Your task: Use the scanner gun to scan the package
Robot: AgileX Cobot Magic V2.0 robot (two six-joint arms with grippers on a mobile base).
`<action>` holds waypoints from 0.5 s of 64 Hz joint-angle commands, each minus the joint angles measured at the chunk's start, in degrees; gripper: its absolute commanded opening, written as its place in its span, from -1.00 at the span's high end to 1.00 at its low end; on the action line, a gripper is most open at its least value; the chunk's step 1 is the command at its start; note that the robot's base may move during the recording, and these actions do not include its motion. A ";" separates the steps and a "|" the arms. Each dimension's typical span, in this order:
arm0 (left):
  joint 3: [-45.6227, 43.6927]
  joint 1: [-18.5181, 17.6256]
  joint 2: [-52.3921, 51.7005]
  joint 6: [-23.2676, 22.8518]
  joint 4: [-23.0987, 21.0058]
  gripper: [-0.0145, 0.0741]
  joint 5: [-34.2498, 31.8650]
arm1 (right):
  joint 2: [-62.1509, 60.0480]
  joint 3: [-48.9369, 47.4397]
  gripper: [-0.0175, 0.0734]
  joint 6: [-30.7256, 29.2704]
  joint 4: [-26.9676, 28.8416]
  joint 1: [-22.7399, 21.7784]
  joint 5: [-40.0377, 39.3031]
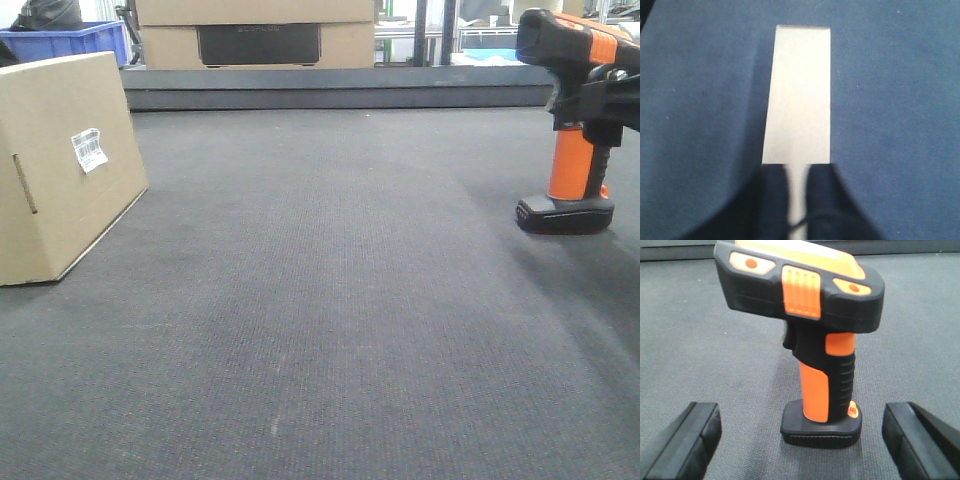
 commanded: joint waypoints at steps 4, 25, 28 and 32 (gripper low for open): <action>5.10 0.06 -3.72 -1.29 -0.46 0.92 -7.27 | -3.16 0.39 -0.62 0.05 -0.03 -0.23 1.01; 22.96 0.32 -17.18 -1.50 1.78 0.92 -25.92 | -15.88 0.29 -0.60 -7.80 -0.03 -0.23 13.51; 25.56 0.82 -19.28 -1.50 2.54 0.92 -27.85 | -17.63 0.29 -0.55 -7.80 0.53 -0.47 13.51; 28.99 1.80 -21.72 -1.50 2.63 0.92 -30.90 | -19.94 0.29 -0.43 -7.80 2.97 -1.36 14.17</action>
